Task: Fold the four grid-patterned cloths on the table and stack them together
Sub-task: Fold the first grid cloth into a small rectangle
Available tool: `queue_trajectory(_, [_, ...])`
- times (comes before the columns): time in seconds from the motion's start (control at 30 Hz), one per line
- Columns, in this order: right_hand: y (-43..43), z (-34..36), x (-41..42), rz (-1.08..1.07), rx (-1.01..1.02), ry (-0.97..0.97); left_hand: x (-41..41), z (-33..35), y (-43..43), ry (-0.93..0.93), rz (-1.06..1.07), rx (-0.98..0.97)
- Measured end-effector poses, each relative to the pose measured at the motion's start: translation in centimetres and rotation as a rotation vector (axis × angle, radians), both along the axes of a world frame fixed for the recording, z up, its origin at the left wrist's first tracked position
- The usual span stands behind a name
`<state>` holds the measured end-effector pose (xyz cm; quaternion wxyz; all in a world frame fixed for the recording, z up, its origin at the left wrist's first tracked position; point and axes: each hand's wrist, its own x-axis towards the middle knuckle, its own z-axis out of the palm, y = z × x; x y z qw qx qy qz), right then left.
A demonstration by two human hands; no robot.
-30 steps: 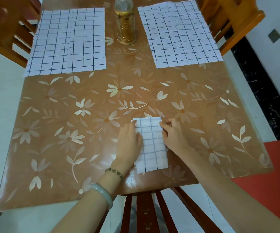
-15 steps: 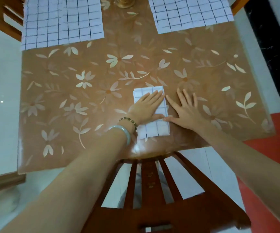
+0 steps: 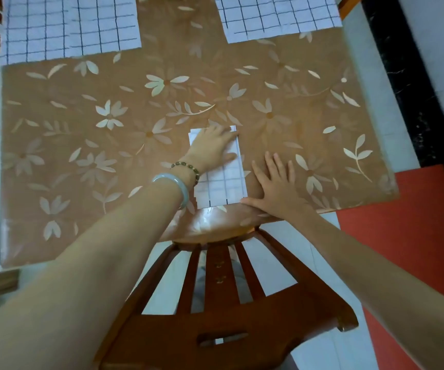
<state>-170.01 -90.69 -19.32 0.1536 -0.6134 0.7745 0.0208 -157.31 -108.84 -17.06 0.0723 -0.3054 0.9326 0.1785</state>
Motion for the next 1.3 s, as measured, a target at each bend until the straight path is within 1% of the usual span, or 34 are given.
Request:
queue_trajectory(0.03, [-0.1, 0.1, 0.0, -0.006, 0.001, -0.002, 0.1, 0.0, -0.7, 0.051, 0.078, -0.006])
queue_trajectory(0.1, [-0.2, 0.2, 0.0, -0.005, -0.009, 0.008, 0.6, 0.1, -2.0, 0.095, 0.196, -0.035])
queue_trajectory(0.23, [-0.1, 0.5, 0.1, 0.009, -0.013, -0.027, 1.6, -0.3, -2.8, 0.083, 0.126, -0.026])
queue_trajectory(0.3, [-0.4, 0.9, 0.3, 0.005, -0.003, -0.063, 1.7, -0.4, -3.0, 0.074, 0.193, -0.032])
queue_trajectory(0.37, [-0.6, 1.3, 0.7, -0.024, 0.017, -0.11, 1.8, 0.1, -3.1, 0.03, 0.277, -0.011])
queue_trajectory(0.4, [-0.7, 1.5, 0.9, -0.047, 0.028, -0.133, 2.0, 0.4, -3.1, -0.027, 0.284, -0.015])
queue_trajectory(0.47, [-0.8, 1.8, 1.3, -0.095, 0.065, -0.184, 2.5, 0.8, -3.1, -0.147, 0.239, -0.03])
queue_trajectory(0.53, [-1.2, 2.4, 1.5, -0.132, 0.115, -0.263, 3.6, 1.4, -2.8, -0.146, 0.224, 0.04])
queue_trajectory(0.6, [-1.8, 3.6, 1.6, -0.165, 0.174, -0.397, 5.0, 2.4, -2.5, -0.037, 0.284, 0.227])
queue_trajectory(0.63, [-2.0, 4.5, 1.6, -0.197, 0.191, -0.503, 6.1, 3.2, -2.4, 0.033, 0.334, 0.322])
queue_trajectory(0.7, [-2.5, 6.5, 2.0, -0.268, 0.21, -0.789, 8.6, 5.0, -2.0, 0.113, 0.415, 0.451])
queue_trajectory(0.8, [-3.4, 9.0, 4.5, -0.29, 0.275, -1.191, 12.7, 8.0, -1.6, 0.175, 0.481, 0.519])
queue_trajectory(0.87, [-4.4, 10.4, 6.7, -0.351, 0.309, -1.38, 15.6, 9.7, -1.2, 0.216, 0.549, 0.536])
queue_trajectory(0.9, [-5.1, 10.9, 8.1, -0.379, 0.313, -1.413, 17.5, 10.6, -1.0, 0.236, 0.601, 0.544])
queue_trajectory(0.93, [-5.7, 11.5, 9.5, -0.391, 0.315, -1.399, 19.6, 11.2, -0.8, 0.259, 0.646, 0.566])
queue_trajectory(1.07, [-7.3, 13.3, 16.6, -0.398, 0.33, -1.247, 28.6, 12.9, -0.2, 0.463, 0.772, 0.663])
queue_trajectory(1.1, [-7.5, 13.8, 18.8, -0.425, 0.301, -1.232, 31.0, 13.3, 0.1, 0.505, 0.796, 0.681])
queue_trajectory(1.2, [-8.3, 15.0, 25.3, -0.565, 0.17, -1.302, 38.8, 13.3, 1.2, 0.615, 0.858, 0.76])
queue_trajectory(1.3, [-9.5, 15.6, 31.8, -0.601, 0.098, -1.382, 46.4, 13.2, 2.0, 0.687, 0.96, 0.869])
